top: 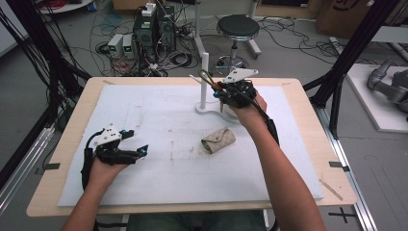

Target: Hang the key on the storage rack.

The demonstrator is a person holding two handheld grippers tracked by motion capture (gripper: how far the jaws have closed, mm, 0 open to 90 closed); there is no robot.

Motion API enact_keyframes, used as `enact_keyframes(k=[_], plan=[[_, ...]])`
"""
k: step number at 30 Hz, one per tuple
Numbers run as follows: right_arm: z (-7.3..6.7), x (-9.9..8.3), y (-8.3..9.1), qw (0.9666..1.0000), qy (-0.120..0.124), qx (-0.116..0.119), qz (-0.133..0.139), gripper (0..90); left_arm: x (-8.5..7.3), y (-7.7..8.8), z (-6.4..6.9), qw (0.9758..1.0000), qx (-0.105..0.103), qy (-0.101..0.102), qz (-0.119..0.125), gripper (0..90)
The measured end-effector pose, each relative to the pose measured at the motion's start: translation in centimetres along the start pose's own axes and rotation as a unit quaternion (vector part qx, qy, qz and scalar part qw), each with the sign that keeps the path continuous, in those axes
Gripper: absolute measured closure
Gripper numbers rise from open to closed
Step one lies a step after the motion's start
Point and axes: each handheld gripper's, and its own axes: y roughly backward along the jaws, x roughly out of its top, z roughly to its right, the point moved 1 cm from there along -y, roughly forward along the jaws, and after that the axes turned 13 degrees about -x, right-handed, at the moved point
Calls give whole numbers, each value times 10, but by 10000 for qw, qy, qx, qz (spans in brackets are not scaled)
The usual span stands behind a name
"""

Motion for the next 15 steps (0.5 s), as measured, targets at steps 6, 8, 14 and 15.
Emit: enact_keyframes(k=[6,8,14,15], plan=[[0,-2,-6,9999,6,-49,-88,719,0,0,0,10000,0,6,-1,164],[1,-2,-7,9999,53,-68,-92,706,-1,0,0,10000,-24,13,-13,163],[2,-4,-6,9997,-58,-200,-125,503,-1,-1,0,10000,-22,21,-23,164],[2,-4,-6,9997,-58,-200,-125,503,-1,-1,0,10000,-23,21,-24,164]])
